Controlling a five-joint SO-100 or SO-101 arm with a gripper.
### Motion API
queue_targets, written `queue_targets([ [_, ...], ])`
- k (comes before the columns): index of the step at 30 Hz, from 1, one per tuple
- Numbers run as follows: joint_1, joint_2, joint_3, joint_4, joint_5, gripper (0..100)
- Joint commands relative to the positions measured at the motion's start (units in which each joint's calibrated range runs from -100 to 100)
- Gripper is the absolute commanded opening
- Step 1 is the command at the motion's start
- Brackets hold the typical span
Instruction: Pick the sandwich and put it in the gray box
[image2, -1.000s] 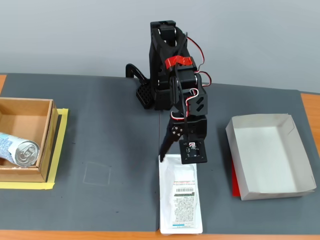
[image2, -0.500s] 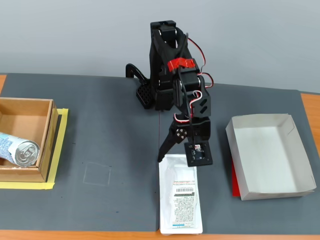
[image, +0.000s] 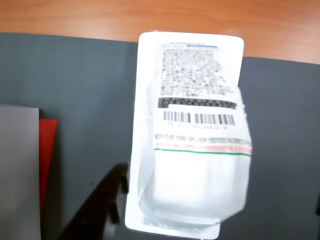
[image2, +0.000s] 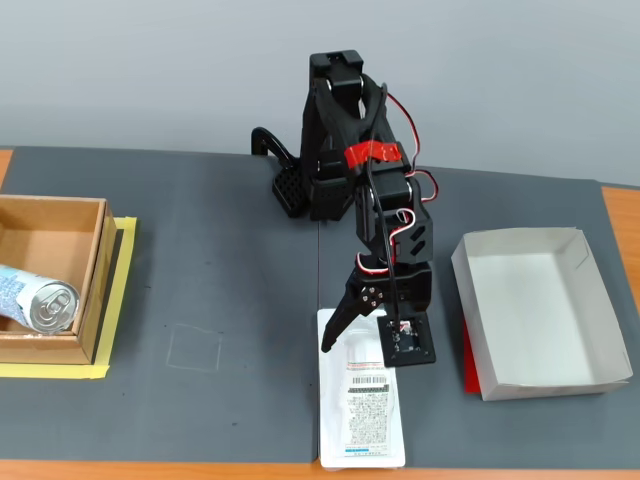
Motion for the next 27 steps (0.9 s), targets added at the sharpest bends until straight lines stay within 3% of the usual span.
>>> queue_targets([
  [1, -0.3, 0.2, -2.4, -0.1, -0.1, 41],
  [20, 0.3, 8.1, -2.1, -0.7, -0.1, 40],
  [27, 0.4, 8.1, -2.1, -0.7, 0.1, 25],
])
